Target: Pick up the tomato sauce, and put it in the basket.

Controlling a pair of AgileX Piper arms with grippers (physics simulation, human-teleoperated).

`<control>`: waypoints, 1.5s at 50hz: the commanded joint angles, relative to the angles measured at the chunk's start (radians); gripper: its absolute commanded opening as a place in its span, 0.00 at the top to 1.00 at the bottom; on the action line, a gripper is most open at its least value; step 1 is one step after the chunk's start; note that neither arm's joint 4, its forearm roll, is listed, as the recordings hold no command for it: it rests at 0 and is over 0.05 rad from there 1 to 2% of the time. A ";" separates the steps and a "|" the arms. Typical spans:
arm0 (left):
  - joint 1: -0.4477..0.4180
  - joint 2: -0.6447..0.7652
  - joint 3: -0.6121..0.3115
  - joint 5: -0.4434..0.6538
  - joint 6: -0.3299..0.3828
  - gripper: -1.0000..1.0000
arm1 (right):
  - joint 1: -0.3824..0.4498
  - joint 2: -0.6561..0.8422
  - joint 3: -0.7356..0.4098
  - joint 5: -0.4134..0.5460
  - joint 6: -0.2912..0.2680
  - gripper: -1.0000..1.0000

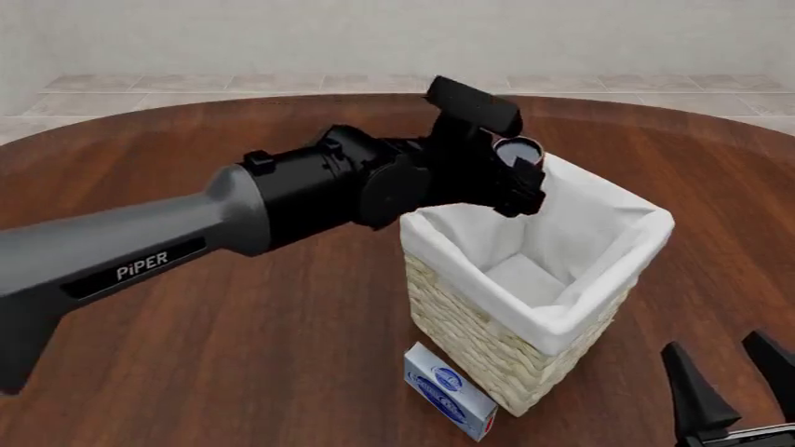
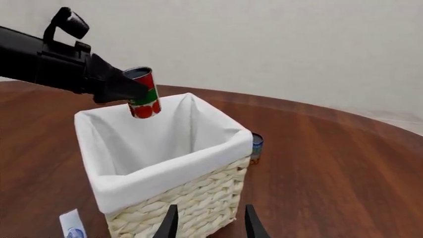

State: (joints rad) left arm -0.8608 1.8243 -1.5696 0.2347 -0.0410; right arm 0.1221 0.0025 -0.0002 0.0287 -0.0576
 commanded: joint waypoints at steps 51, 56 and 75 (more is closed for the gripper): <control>-0.025 0.189 -0.098 0.117 0.048 0.00 | 0.013 0.008 -0.001 -0.001 -0.012 0.00; -0.028 0.191 -0.100 0.117 0.047 0.00 | 0.015 0.007 -0.001 0.000 -0.012 0.00; -0.028 0.187 -0.109 0.118 0.046 0.00 | 0.015 0.004 -0.001 0.001 -0.011 0.00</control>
State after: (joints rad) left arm -0.8864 2.0028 -1.6764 0.3532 0.0052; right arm 0.1367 0.0081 -0.0009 0.0289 -0.0688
